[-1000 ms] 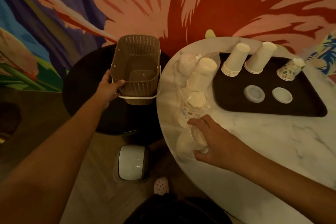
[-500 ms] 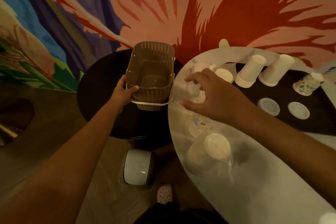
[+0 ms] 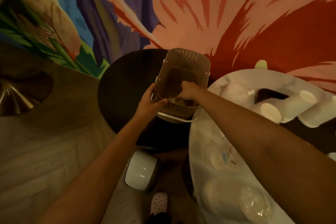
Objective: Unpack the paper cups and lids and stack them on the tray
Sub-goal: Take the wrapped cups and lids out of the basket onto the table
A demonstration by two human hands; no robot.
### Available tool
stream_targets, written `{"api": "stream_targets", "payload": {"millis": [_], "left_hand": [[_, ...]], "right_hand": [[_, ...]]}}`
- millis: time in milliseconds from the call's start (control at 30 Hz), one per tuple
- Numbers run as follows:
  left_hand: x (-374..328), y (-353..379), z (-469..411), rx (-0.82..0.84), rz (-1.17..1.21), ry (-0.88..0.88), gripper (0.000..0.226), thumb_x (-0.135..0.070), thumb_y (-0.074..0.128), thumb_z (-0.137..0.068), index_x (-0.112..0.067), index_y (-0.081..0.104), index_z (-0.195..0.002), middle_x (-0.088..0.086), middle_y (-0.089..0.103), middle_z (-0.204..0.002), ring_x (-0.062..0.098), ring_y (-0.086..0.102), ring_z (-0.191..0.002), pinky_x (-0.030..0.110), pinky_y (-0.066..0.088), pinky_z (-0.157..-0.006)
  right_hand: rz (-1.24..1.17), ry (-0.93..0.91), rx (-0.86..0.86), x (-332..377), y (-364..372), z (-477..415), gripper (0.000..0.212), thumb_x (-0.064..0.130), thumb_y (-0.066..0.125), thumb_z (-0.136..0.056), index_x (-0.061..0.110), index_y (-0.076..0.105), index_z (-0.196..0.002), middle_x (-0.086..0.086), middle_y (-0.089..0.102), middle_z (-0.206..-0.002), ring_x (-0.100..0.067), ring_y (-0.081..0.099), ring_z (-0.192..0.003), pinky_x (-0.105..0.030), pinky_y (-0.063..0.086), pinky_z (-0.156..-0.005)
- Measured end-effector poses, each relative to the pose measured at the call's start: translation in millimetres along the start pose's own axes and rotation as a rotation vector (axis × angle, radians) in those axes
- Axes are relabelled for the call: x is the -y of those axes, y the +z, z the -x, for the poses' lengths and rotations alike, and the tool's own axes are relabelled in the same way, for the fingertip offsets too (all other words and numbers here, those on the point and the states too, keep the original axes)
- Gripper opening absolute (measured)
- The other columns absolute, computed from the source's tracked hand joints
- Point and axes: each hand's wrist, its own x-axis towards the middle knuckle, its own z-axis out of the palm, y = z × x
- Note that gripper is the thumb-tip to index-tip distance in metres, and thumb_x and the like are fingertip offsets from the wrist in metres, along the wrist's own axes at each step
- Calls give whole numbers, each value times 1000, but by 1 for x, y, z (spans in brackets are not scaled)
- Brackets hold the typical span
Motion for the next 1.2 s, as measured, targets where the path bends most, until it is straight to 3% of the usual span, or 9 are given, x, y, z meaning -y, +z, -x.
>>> {"api": "stream_targets", "payload": {"millis": [67, 267, 367, 467, 600, 867, 1033, 1133, 1200], "left_hand": [[4, -1, 0, -8, 22, 23, 64, -5, 57, -87, -23, 28, -141, 1, 40, -137, 22, 46, -125, 28, 43, -93], [15, -2, -5, -11, 74, 39, 70, -9, 62, -84, -24, 26, -143, 3, 35, -142, 16, 44, -124, 28, 43, -95], [12, 1, -6, -22, 52, 26, 71, -9, 61, -85, -25, 25, -144, 3, 35, -142, 18, 42, -125, 27, 39, -93], [8, 2, -6, -22, 51, 17, 70, -8, 61, -85, -24, 26, -143, 4, 35, -142, 14, 44, -121, 22, 39, -91], [3, 3, -3, -17, 42, -3, 70, -7, 61, -85, -23, 25, -144, 5, 33, -145, 20, 43, -127, 22, 40, -91], [-11, 3, 3, -44, -106, -72, 76, -13, 64, -84, -21, 22, -146, 4, 28, -150, 25, 34, -134, 39, 36, -106], [-47, 13, 21, -139, -214, 7, 66, -20, 62, -86, -18, 29, -143, 5, 31, -148, 22, 38, -131, 32, 37, -99], [-74, 37, 48, -141, -209, 147, 49, -18, 58, -89, -18, 41, -135, -1, 47, -132, 13, 46, -114, 26, 38, -90], [-89, 61, 69, -132, -218, 236, 42, -15, 57, -89, -15, 47, -130, -3, 53, -121, 9, 48, -107, 23, 37, -89]], "right_hand": [[102, 10, 64, 1, 11, -21, 66, 29, 65, -83, 7, 34, -137, -17, 44, -137, -33, 46, -123, -43, 40, -103], [346, 112, 266, 4, 39, -63, 54, 36, 34, -98, 8, 23, -143, -15, 30, -147, -33, 30, -133, -41, 23, -113], [376, -10, 163, 12, 40, -65, 50, 31, 40, -96, 7, 32, -140, -17, 39, -139, -36, 36, -130, -46, 26, -111], [447, 26, 113, 7, 31, -60, 45, 22, 54, -90, 5, 45, -130, -18, 48, -133, -35, 45, -123, -44, 37, -104], [386, -71, 59, 9, 3, -40, 45, 32, 65, -81, 6, 55, -116, -18, 57, -122, -34, 56, -111, -39, 46, -93], [166, -319, -349, 0, -75, 73, 41, 27, 72, -74, 14, 59, -111, -9, 54, -112, -27, 53, -104, -31, 39, -74], [2, -369, -580, -41, -104, 172, 38, 24, 70, -78, 13, 58, -113, -4, 45, -100, -18, 44, -87, -26, 35, -64], [-91, -356, -662, -74, -106, 223, 37, 23, 71, -78, 14, 59, -112, -4, 49, -99, -15, 46, -82, -18, 36, -61], [-138, -325, -691, -97, -103, 248, 37, 23, 71, -77, 15, 59, -112, -3, 52, -100, -15, 47, -83, -22, 41, -64]]}}
